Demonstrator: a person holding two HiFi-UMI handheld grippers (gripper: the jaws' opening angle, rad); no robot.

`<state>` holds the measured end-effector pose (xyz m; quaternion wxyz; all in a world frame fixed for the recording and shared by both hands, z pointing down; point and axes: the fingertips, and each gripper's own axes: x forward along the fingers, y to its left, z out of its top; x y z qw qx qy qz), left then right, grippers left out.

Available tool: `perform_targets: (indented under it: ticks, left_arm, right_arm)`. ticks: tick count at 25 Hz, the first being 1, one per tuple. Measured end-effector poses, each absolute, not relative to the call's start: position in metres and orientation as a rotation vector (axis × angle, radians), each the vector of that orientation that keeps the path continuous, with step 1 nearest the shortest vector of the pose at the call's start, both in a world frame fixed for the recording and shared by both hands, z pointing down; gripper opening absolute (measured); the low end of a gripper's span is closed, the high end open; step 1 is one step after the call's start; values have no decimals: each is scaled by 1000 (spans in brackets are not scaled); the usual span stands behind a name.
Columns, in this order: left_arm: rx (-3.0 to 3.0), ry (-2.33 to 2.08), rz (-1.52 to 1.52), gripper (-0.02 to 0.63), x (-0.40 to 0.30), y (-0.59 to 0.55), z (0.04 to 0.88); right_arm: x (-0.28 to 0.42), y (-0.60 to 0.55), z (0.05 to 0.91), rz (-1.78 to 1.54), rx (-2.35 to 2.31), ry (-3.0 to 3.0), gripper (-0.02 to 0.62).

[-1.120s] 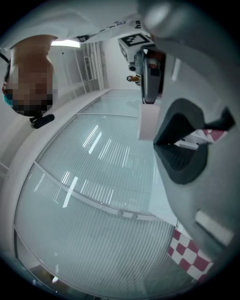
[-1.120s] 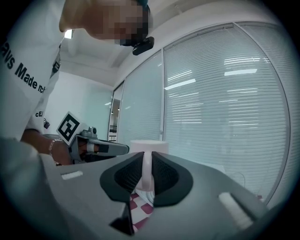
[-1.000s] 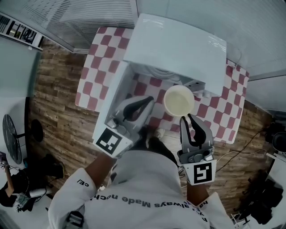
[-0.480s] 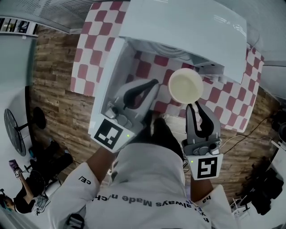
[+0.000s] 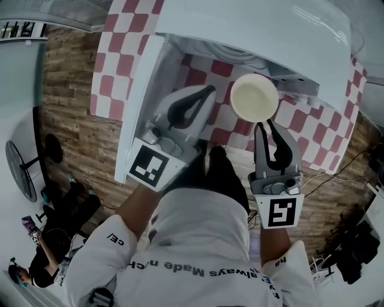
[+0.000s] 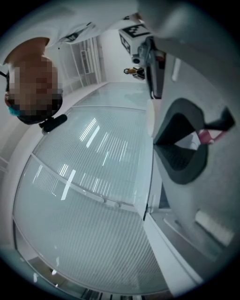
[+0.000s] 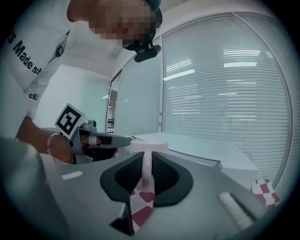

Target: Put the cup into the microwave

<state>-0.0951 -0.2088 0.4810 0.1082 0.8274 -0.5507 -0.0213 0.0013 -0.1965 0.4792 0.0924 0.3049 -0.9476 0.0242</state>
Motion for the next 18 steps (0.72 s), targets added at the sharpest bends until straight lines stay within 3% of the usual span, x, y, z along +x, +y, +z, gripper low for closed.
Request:
perform_targets:
  ticks: [18]
  left_arm:
    - [2404, -1621, 16, 5, -108, -258, 571]
  right_arm:
    - [-21, -252, 579, 80, 947, -2771, 48]
